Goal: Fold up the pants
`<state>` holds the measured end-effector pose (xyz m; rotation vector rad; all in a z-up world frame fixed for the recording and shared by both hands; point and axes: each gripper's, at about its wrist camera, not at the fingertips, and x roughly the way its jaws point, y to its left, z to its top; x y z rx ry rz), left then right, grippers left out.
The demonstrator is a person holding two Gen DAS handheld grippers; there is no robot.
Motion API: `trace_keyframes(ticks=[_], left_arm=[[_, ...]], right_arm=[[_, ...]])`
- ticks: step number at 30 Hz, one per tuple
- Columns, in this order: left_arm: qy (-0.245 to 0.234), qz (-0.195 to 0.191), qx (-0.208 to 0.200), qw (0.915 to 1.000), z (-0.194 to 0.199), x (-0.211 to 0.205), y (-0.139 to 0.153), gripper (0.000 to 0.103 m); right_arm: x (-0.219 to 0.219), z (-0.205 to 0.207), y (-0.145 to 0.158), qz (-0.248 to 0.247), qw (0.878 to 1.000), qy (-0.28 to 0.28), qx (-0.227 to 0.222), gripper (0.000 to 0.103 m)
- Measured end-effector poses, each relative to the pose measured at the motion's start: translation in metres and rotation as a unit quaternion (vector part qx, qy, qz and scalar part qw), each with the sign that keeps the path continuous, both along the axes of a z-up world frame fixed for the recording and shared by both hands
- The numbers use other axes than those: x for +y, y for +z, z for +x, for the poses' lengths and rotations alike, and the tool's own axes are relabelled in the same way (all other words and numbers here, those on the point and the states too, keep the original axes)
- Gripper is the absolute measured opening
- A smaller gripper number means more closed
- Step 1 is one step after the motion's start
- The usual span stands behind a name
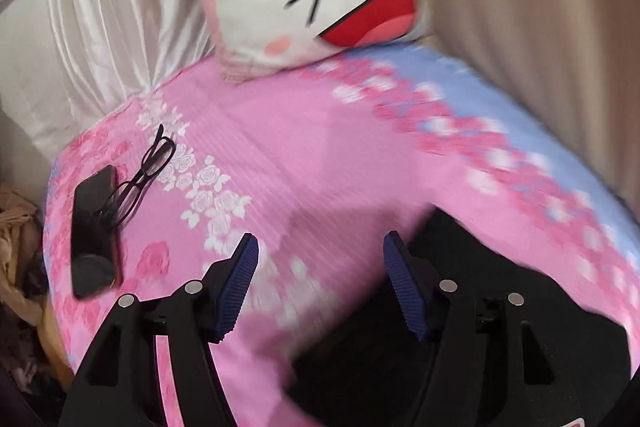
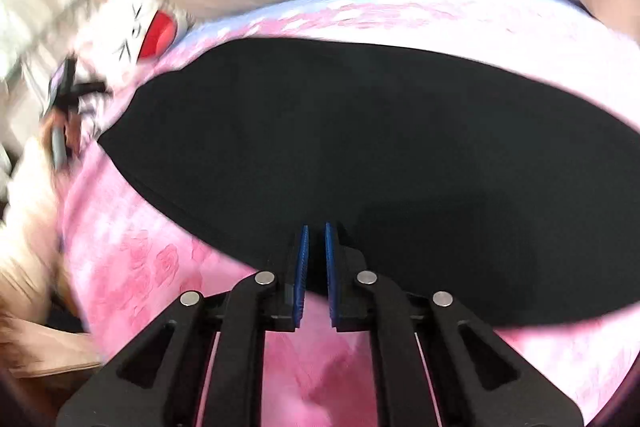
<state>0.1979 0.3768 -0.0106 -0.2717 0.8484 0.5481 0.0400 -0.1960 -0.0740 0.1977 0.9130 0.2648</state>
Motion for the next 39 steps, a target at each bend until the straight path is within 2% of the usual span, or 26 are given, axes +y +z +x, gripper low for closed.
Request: trace_keyframes(ticks=[2, 3, 4, 5, 6, 9, 10, 14, 18, 21, 23, 24, 25, 27, 28, 30, 32, 33, 36, 39], left_arm=[[-0.043, 0.011, -0.028, 0.9986, -0.028, -0.034, 0.013, 0.078], [-0.058, 0.023, -0.041, 0.9972, -0.039, -0.055, 0.017, 0.079], [-0.071, 0.038, -0.050, 0.9955, -0.049, -0.074, 0.017, 0.081], [-0.084, 0.053, -0.056, 0.9935, -0.058, -0.093, 0.017, 0.082], [-0.099, 0.068, -0.063, 0.9907, -0.068, -0.117, 0.017, 0.082], [-0.137, 0.102, -0.068, 0.9831, -0.087, -0.183, 0.009, 0.082], [-0.147, 0.104, -0.068, 0.9813, -0.091, -0.199, 0.005, 0.082], [-0.193, 0.083, -0.063, 0.9756, -0.100, -0.260, -0.004, 0.082], [-0.224, 0.081, -0.050, 0.9699, -0.100, -0.295, -0.009, 0.082], [-0.227, 0.089, -0.049, 0.9684, -0.104, -0.307, -0.008, 0.082], [-0.231, 0.089, -0.049, 0.9677, -0.105, -0.311, -0.008, 0.082], [-0.233, 0.092, -0.048, 0.9670, -0.105, -0.314, -0.009, 0.082], [-0.235, 0.095, -0.046, 0.9663, -0.105, -0.317, -0.011, 0.082], [-0.237, 0.097, -0.036, 0.9659, -0.106, -0.321, -0.017, 0.082], [-0.239, 0.095, -0.030, 0.9659, -0.106, -0.324, -0.021, 0.082], [-0.245, 0.088, -0.021, 0.9651, -0.107, -0.327, -0.026, 0.082], [-0.246, 0.093, -0.020, 0.9646, -0.110, -0.327, -0.028, 0.082], [-0.247, 0.096, -0.022, 0.9641, -0.112, -0.328, -0.028, 0.082], [-0.261, 0.098, -0.022, 0.9601, -0.117, -0.333, -0.029, 0.082], [-0.280, 0.098, -0.024, 0.9548, -0.121, -0.343, -0.031, 0.082]], right_arm=[[-0.043, -0.025, 0.019, -0.048, 0.995, -0.072, -0.039, 0.012], [-0.076, -0.039, 0.028, -0.060, 0.990, -0.115, -0.054, 0.023], [-0.105, -0.047, 0.031, -0.060, 0.985, -0.150, -0.056, 0.043], [-0.137, -0.056, 0.033, -0.062, 0.977, -0.194, -0.055, 0.050], [-0.181, -0.069, 0.033, -0.066, 0.963, -0.258, -0.049, 0.054], [-0.258, -0.091, 0.027, -0.051, 0.935, -0.350, -0.031, 0.054], [-0.279, -0.095, 0.025, -0.033, 0.931, -0.361, -0.032, 0.051], [-0.307, -0.083, 0.024, -0.012, 0.933, -0.357, -0.041, 0.043], [-0.307, -0.053, 0.005, -0.016, 0.943, -0.333, 0.001, 0.012], [-0.298, -0.056, 0.020, -0.068, 0.940, -0.332, -0.029, 0.010], [-0.310, -0.062, 0.030, -0.061, 0.936, -0.343, -0.045, 0.010], [-0.317, -0.060, 0.026, -0.055, 0.937, -0.344, -0.036, 0.010], [-0.323, -0.053, 0.010, -0.053, 0.939, -0.341, -0.007, 0.011], [-0.313, -0.049, 0.005, -0.090, 0.942, -0.323, -0.015, 0.016], [-0.308, -0.051, 0.010, -0.093, 0.941, -0.325, -0.019, 0.023], [-0.308, -0.061, 0.017, -0.080, 0.937, -0.338, -0.028, 0.024], [-0.313, -0.082, 0.025, -0.071, 0.926, -0.369, -0.040, 0.044], [-0.317, -0.086, 0.024, -0.060, 0.925, -0.374, -0.041, 0.061], [-0.330, -0.093, 0.009, 0.003, 0.929, -0.368, -0.022, 0.062], [-0.328, -0.086, 0.000, 0.018, 0.932, -0.362, -0.022, 0.063]])
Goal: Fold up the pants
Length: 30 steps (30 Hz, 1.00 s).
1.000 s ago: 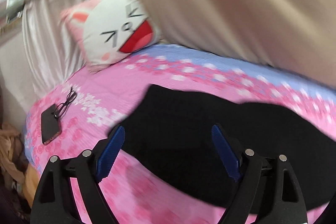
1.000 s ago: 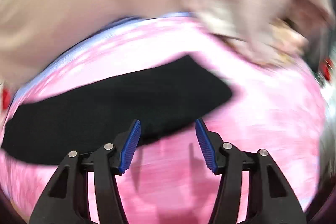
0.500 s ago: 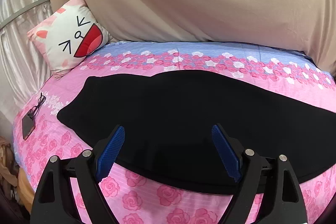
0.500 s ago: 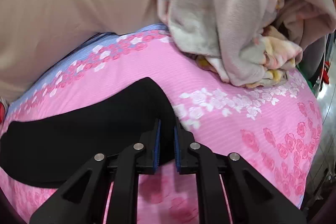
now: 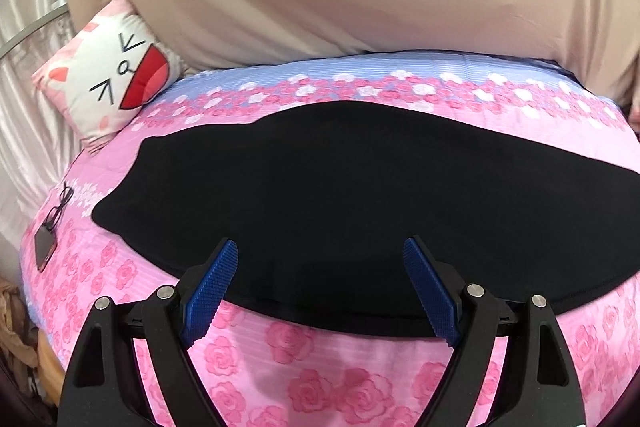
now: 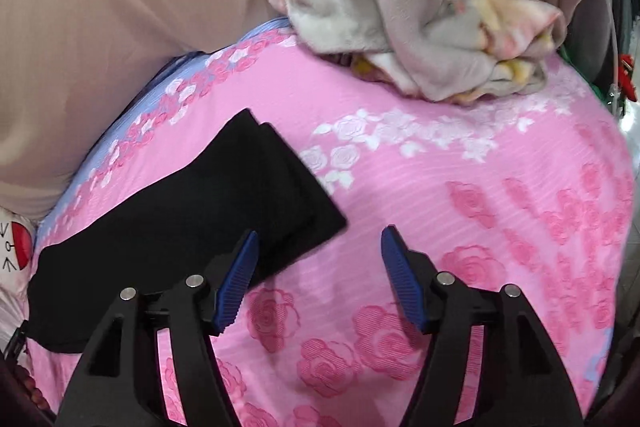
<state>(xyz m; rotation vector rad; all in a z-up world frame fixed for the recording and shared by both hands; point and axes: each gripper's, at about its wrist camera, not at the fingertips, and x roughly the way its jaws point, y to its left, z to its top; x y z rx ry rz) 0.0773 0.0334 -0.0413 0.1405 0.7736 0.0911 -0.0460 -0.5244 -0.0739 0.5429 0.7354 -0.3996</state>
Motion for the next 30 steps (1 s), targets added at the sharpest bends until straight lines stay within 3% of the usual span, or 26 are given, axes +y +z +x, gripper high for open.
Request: trace_keyframes(ticks=[3, 5, 6, 7, 8, 12, 15, 17, 20, 24, 28, 30], left_arm=[[-0.015, 0.000, -0.001, 0.9999, -0.006, -0.008, -0.001, 0.082], [-0.021, 0.000, -0.001, 0.9998, -0.009, -0.010, -0.002, 0.082], [-0.024, 0.001, 0.000, 0.9997, -0.010, -0.010, -0.003, 0.082], [-0.024, 0.003, 0.000, 0.9997, -0.011, -0.009, -0.004, 0.082], [-0.022, 0.004, -0.001, 0.9997, -0.013, -0.006, -0.004, 0.082], [-0.005, 0.006, -0.005, 1.0000, -0.017, 0.012, -0.003, 0.082], [0.012, -0.003, -0.009, 0.9999, -0.018, 0.033, 0.000, 0.082], [0.025, -0.008, -0.016, 0.9995, -0.021, 0.048, 0.002, 0.082], [0.046, -0.018, -0.025, 0.9985, -0.027, 0.075, 0.005, 0.082], [0.068, -0.023, -0.028, 0.9970, -0.035, 0.110, 0.007, 0.083], [0.084, -0.023, -0.032, 0.9957, -0.043, 0.140, 0.006, 0.083], [0.091, -0.028, -0.032, 0.9950, -0.046, 0.155, 0.004, 0.083]], right_arm=[[0.005, 0.011, 0.002, 0.005, 1.000, 0.006, -0.009, 0.061], [0.007, 0.021, 0.001, -0.004, 1.000, 0.003, -0.005, 0.048], [0.008, 0.025, 0.001, -0.014, 1.000, -0.003, 0.001, 0.036], [0.008, 0.028, 0.001, -0.006, 1.000, 0.001, -0.003, 0.019], [0.006, 0.031, 0.000, 0.023, 1.000, 0.009, -0.012, 0.019], [0.027, 0.038, 0.025, 0.025, 0.998, 0.018, -0.047, 0.018], [0.082, 0.056, 0.075, 0.000, 0.993, 0.079, -0.093, 0.018], [0.136, 0.078, 0.106, -0.018, 0.982, 0.145, -0.116, 0.018], [0.223, 0.116, 0.126, -0.041, 0.962, 0.240, -0.121, 0.018], [0.336, 0.157, 0.110, -0.058, 0.933, 0.344, -0.086, 0.018], [0.430, 0.183, 0.048, -0.070, 0.907, 0.416, -0.016, 0.018], [0.456, 0.188, 0.017, -0.081, 0.897, 0.433, 0.019, 0.018]])
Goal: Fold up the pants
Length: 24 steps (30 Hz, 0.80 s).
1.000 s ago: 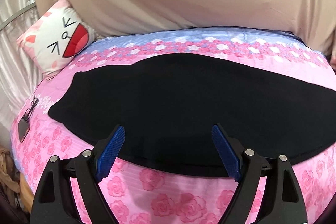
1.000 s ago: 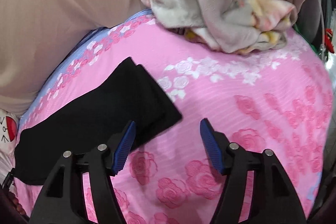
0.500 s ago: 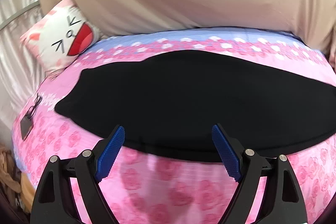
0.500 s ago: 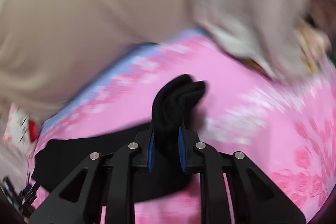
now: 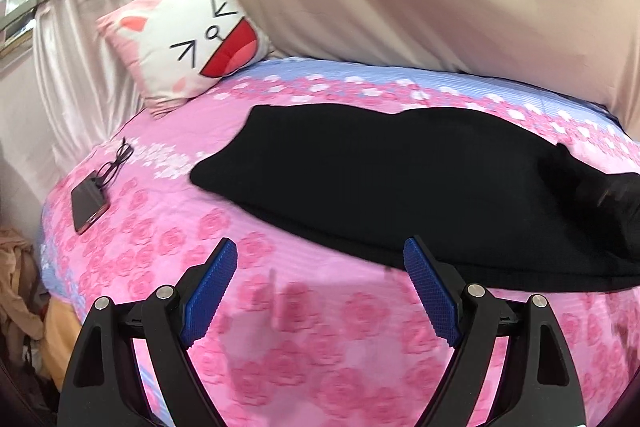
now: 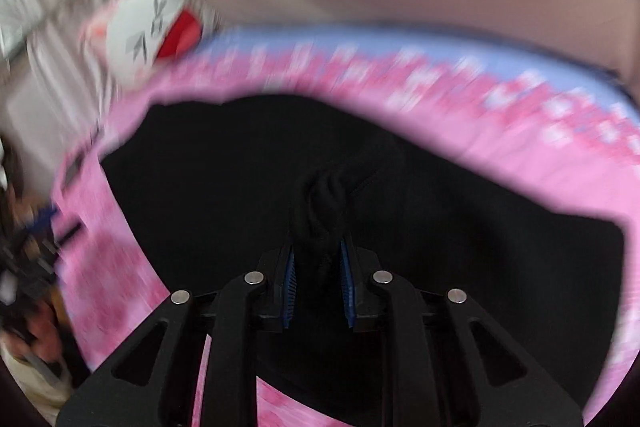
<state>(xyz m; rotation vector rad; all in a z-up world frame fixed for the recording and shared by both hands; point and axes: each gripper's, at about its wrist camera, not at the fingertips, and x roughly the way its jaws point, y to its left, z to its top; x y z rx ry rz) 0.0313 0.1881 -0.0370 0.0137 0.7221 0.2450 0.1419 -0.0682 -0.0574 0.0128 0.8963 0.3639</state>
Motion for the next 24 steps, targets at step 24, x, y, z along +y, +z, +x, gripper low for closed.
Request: trace_keyframes(ticks=[24], left_arm=[[-0.018, -0.028, -0.003, 0.9994, 0.001, 0.005, 0.001, 0.083]], right_arm=[[0.024, -0.042, 0.005, -0.045, 0.998, 0.015, -0.050, 0.045]])
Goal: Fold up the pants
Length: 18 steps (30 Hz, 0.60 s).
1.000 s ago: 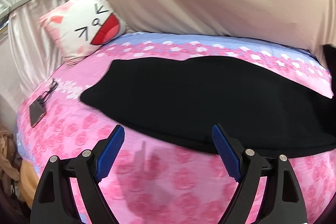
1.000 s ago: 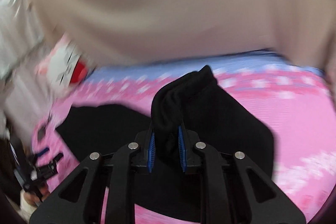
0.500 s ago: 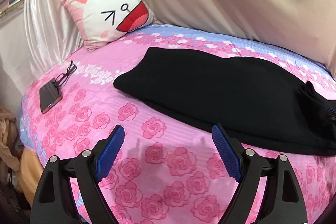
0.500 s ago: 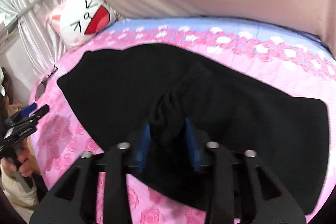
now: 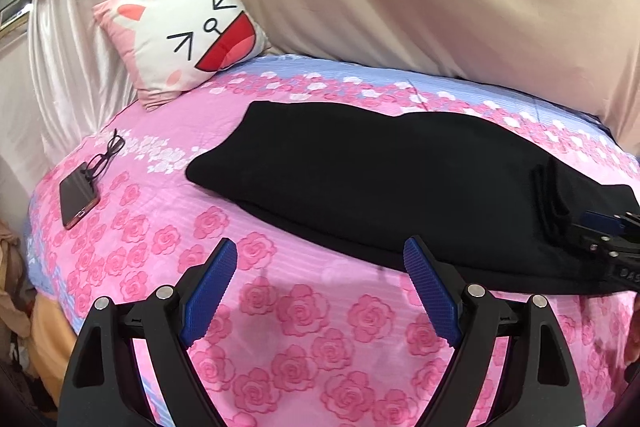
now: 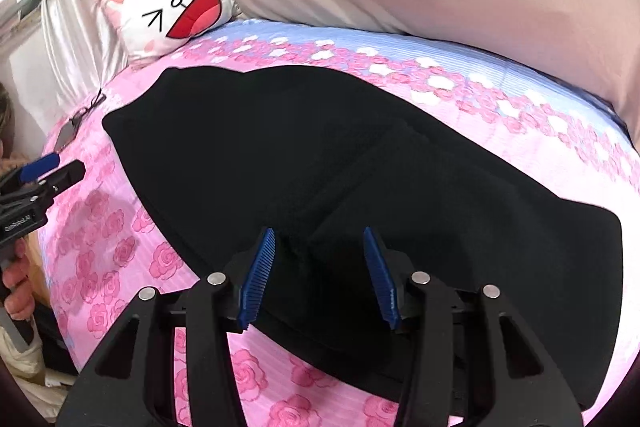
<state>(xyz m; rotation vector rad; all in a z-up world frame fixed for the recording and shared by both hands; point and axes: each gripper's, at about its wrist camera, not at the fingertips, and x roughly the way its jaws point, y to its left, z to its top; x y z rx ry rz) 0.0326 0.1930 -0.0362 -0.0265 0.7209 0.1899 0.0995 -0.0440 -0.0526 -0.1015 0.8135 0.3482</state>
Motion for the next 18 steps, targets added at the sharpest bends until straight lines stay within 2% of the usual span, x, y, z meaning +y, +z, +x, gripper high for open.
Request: trace_keyframes(ticks=[2, 3, 4, 7, 11, 13, 14, 16, 18], left_arm=[[-0.004, 0.002, 0.001, 1.0000, 0.001, -0.004, 0.000, 0.083], [-0.006, 0.003, 0.002, 1.0000, 0.001, -0.006, 0.000, 0.083], [-0.008, 0.005, 0.001, 1.0000, 0.001, -0.007, 0.001, 0.083], [-0.010, 0.008, 0.001, 0.9999, 0.001, -0.009, 0.002, 0.083], [-0.010, 0.007, 0.001, 0.9999, 0.000, -0.008, 0.002, 0.083], [-0.010, 0.004, 0.004, 0.9999, 0.003, -0.008, 0.001, 0.083], [-0.010, 0.004, 0.006, 0.9999, 0.004, -0.009, 0.000, 0.083], [-0.015, 0.004, 0.006, 0.9999, 0.004, -0.012, -0.001, 0.083], [-0.017, 0.008, 0.005, 0.9998, 0.004, -0.013, 0.000, 0.083]], right_arm=[[0.007, 0.003, -0.005, -0.014, 1.000, 0.006, 0.004, 0.045], [0.010, 0.005, -0.008, -0.020, 1.000, 0.004, 0.006, 0.040], [0.011, 0.009, -0.012, -0.024, 1.000, 0.005, 0.012, 0.027], [0.010, 0.012, -0.014, -0.013, 1.000, 0.001, 0.017, 0.016], [0.015, 0.011, -0.007, -0.004, 1.000, 0.000, 0.015, 0.014], [0.020, 0.016, -0.015, -0.016, 0.999, 0.005, 0.030, 0.021], [0.021, 0.015, -0.017, -0.020, 1.000, 0.006, 0.022, 0.025], [0.020, 0.008, -0.012, -0.005, 1.000, 0.009, 0.015, 0.047], [0.011, -0.005, 0.002, 0.026, 1.000, 0.005, -0.005, 0.049]])
